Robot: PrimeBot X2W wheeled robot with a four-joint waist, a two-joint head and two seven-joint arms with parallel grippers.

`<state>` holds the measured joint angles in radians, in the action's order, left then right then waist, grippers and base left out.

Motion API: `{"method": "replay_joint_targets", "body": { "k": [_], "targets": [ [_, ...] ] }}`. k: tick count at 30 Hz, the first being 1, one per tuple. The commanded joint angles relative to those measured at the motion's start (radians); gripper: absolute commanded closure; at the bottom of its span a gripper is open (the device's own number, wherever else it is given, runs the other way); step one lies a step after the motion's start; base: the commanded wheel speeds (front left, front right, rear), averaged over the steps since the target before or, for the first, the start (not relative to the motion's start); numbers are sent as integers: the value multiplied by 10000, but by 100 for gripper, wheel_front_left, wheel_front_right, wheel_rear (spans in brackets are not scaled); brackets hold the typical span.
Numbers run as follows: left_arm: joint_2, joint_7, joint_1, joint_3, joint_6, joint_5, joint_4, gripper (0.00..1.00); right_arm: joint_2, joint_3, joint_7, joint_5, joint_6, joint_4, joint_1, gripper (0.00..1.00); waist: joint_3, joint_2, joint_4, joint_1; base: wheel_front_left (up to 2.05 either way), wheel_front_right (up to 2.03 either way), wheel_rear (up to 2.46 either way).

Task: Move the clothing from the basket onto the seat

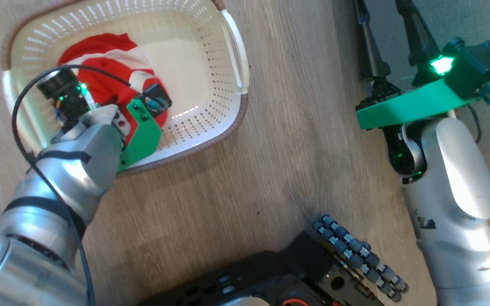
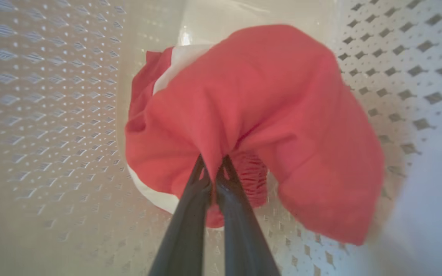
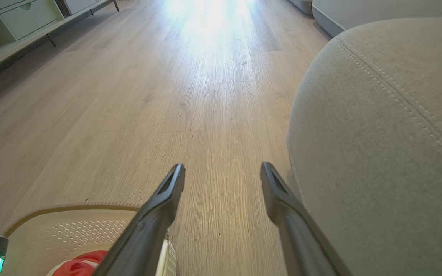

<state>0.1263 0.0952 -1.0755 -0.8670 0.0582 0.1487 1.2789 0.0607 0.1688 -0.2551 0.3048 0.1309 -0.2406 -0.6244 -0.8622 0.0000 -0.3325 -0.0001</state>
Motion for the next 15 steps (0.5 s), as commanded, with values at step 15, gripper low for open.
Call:
{"method": "replay_joint_targets", "body": {
  "k": [15],
  "targets": [
    [-662,-2493,1181,1335,50,-1993,-371,100,-105,-727,-67,-1182,-2,-506,942,0,2920,0,1594,1,0,0,0]
  ]
}}
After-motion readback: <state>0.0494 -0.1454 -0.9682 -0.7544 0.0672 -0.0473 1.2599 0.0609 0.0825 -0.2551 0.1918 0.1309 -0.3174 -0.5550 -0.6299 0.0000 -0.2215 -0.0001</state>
